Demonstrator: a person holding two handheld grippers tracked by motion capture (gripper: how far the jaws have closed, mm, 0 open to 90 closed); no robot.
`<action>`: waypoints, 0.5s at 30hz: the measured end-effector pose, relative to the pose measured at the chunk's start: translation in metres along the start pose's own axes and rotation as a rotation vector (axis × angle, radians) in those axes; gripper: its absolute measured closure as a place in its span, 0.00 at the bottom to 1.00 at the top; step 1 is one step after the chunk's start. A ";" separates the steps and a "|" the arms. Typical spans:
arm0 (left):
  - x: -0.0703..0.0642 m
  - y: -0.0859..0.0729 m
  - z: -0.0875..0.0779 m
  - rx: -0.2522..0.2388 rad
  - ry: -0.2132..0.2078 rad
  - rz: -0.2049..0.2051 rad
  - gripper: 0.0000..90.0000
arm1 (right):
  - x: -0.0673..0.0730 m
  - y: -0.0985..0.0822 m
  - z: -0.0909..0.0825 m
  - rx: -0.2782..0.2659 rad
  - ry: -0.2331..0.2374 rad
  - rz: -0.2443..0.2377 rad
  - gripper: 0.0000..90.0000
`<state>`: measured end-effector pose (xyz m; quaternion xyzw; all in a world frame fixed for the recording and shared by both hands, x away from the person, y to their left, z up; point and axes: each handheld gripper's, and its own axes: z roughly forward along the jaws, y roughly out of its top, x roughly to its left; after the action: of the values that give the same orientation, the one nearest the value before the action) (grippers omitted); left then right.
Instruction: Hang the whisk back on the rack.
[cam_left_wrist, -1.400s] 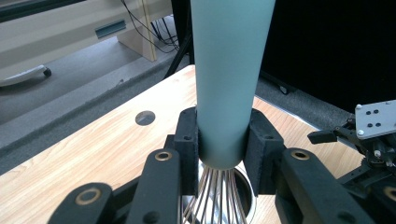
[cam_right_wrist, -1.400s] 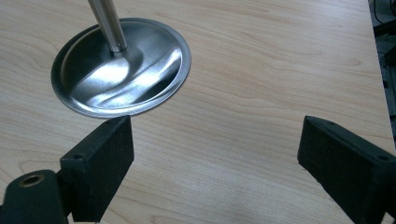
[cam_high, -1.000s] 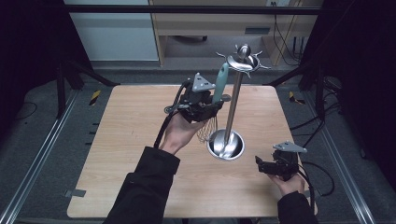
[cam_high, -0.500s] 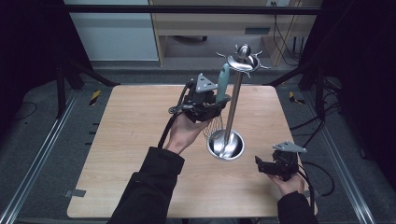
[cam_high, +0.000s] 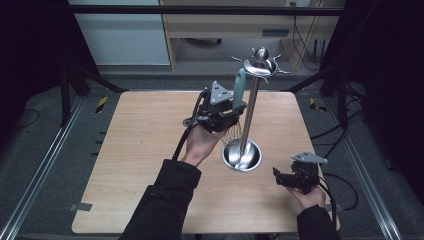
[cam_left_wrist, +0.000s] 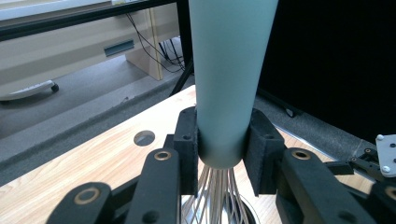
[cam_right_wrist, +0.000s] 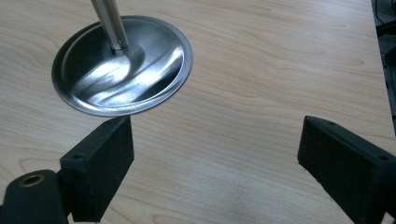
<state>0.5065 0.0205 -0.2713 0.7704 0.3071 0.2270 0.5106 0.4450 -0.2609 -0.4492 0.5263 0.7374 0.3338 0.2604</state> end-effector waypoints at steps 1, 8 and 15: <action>0.000 0.000 0.000 -0.001 -0.001 -0.003 0.76 | 0.000 0.000 0.000 0.000 0.000 0.000 0.12; 0.000 -0.001 0.001 -0.002 -0.009 0.002 0.75 | 0.000 0.000 0.000 0.001 0.000 -0.002 0.12; 0.000 -0.006 0.002 0.012 0.004 0.012 0.71 | 0.000 0.000 0.000 0.001 0.001 -0.003 0.12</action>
<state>0.5067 0.0205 -0.2773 0.7748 0.3047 0.2296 0.5041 0.4451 -0.2606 -0.4496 0.5252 0.7384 0.3333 0.2606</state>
